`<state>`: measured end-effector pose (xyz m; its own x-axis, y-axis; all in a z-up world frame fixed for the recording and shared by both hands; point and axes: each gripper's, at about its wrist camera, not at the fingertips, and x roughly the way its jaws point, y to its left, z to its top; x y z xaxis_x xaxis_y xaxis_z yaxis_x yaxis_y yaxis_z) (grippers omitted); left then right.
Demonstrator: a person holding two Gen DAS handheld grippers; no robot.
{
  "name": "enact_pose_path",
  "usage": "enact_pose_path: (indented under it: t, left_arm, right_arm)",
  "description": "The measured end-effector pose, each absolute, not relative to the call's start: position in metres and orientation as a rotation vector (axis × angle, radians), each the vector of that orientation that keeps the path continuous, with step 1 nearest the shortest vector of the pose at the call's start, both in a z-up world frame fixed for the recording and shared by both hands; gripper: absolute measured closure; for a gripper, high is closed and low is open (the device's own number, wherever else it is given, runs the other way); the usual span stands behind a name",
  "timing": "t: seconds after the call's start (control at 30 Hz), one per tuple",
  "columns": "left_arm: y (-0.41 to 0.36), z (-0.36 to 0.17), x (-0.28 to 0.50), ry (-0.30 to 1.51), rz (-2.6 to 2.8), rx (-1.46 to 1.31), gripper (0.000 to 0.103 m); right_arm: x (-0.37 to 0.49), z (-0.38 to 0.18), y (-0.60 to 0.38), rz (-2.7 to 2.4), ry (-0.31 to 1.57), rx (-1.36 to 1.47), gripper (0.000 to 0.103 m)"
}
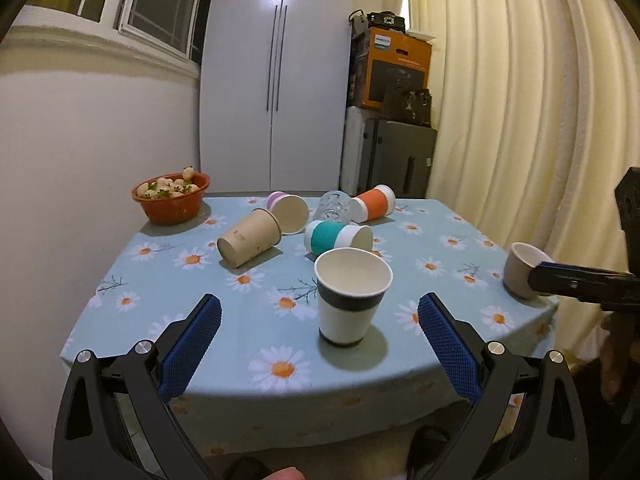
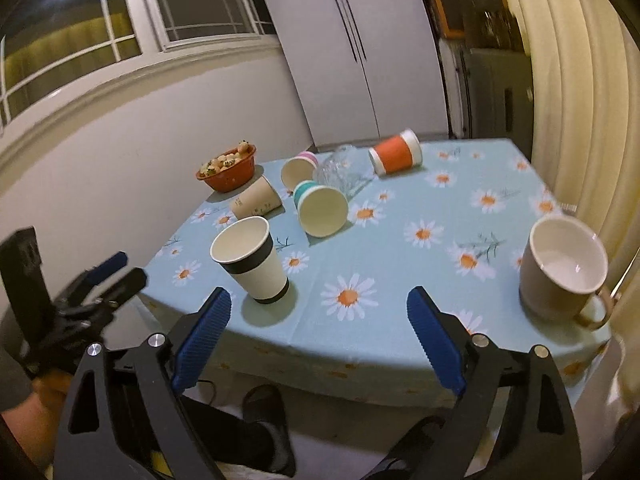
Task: Flip cup upright
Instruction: 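Withdraw the left gripper from the standing cup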
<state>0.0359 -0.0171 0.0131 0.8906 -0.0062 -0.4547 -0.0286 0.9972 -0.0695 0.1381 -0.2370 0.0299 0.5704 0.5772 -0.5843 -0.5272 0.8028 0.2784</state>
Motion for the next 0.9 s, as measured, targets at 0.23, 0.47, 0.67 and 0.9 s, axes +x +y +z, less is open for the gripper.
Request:
enact_pose_path:
  t: [0.23, 0.47, 0.67, 0.9]
  left_arm:
    - [-0.007, 0.022, 0.004, 0.491, -0.066, -0.053, 0.007]
    - [0.001, 0.024, -0.017, 0.489, -0.106, -0.060, 0.007]
    - [-0.005, 0.022, -0.027, 0.476, -0.096, -0.056, 0.007]
    - [-0.007, 0.018, -0.031, 0.472, -0.086, -0.061, 0.007]
  right_arm:
    - [0.119, 0.039, -0.235, 0.642, 0.653, 0.039, 0.005]
    - [0.097, 0.048, -0.237, 0.629, 0.621, -0.024, 0.005]
    - [0.085, 0.047, -0.237, 0.618, 0.598, -0.060, 0.005]
    - [0.072, 0.038, -0.235, 0.624, 0.562, -0.097, 0.005]
